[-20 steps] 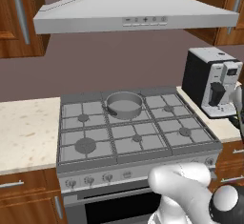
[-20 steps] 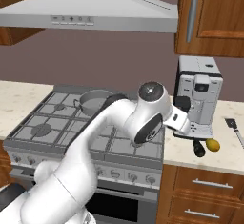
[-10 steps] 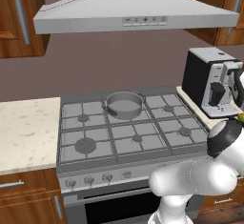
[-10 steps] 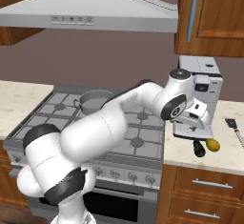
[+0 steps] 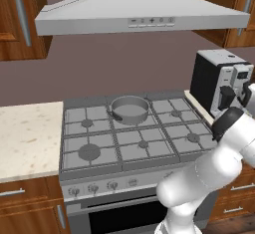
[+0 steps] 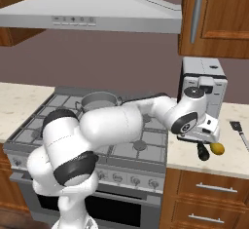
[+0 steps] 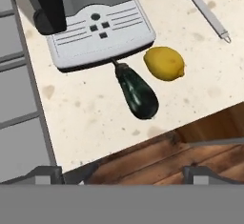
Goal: Put the eggplant and lemon in the pot. Retrieve the spatula and lightly stir the vegetables in the pot.
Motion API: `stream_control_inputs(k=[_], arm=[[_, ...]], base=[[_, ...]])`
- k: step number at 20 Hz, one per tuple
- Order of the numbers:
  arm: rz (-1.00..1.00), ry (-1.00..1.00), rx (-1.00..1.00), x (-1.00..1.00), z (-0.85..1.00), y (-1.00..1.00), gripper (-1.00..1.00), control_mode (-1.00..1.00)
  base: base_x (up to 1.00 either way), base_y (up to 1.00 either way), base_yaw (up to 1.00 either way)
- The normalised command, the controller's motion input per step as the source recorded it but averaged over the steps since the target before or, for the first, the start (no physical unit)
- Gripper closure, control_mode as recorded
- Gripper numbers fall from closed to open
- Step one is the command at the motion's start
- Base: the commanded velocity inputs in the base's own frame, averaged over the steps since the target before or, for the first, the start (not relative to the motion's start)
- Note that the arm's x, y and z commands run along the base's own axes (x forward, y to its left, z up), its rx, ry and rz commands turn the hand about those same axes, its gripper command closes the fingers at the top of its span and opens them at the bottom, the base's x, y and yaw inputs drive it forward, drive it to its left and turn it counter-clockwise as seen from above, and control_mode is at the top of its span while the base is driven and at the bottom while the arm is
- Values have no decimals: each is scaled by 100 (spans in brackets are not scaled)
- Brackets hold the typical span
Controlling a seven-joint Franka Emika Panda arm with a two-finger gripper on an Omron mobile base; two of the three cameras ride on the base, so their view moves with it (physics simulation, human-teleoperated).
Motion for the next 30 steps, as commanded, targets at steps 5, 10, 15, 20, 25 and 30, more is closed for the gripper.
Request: stream_control_inputs(k=[5,10,15,20,25,30], arm=[[15,10,3,39,-26,-22,-100,-100],[8,10,0,0,-20,-5,-100,-100],[3,0,0,0,-14,-11,-100,-100],[0,0,2,0,-23,-25,-100,-100],[0,0,1,0,-28,-10,-100,-100],[0,0,3,0,-12,-16,-100,-100]], base=[[0,0,0],[0,0,0],[0,0,0],[0,0,0],[0,0,0],[0,0,0]])
